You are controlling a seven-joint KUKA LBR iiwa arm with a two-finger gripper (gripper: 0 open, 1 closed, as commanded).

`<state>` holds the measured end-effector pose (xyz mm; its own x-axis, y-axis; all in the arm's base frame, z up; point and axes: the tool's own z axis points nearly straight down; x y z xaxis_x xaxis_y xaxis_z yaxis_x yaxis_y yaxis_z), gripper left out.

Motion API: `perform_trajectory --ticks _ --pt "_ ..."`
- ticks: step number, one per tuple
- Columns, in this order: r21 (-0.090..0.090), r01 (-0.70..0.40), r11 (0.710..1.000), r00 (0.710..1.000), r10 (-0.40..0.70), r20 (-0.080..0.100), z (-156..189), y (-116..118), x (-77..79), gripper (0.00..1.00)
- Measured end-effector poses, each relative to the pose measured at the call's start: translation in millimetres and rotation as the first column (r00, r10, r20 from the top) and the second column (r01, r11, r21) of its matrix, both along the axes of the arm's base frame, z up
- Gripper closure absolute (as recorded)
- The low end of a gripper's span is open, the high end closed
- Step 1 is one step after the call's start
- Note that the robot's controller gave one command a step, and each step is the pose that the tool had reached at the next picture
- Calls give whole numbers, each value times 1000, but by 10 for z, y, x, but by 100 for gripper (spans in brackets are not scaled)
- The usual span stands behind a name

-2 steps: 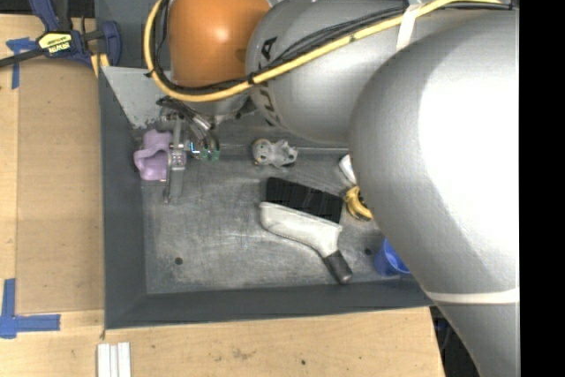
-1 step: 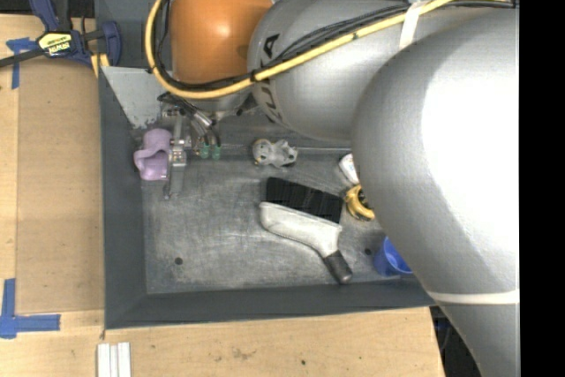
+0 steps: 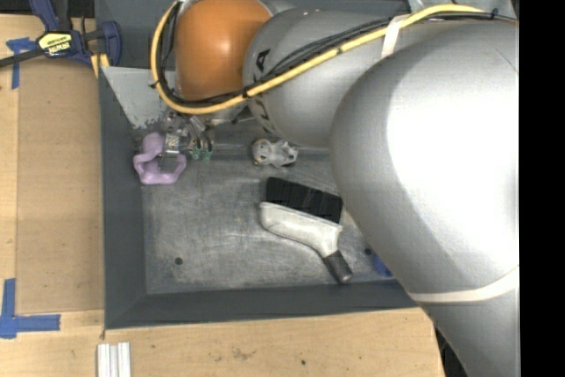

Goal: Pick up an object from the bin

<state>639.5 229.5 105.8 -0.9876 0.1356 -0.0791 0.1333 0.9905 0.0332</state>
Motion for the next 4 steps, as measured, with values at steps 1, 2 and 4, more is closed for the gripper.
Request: perform_trajectory --ticks 1,2,4 --pt "0 0 1000 1000 0 0 0 0 0 100" --pt "-7 0 1000 1000 0 -17 53 0 -24 100" --pt "-6 1 1000 1000 -1 -17 52 -1 -24 100"
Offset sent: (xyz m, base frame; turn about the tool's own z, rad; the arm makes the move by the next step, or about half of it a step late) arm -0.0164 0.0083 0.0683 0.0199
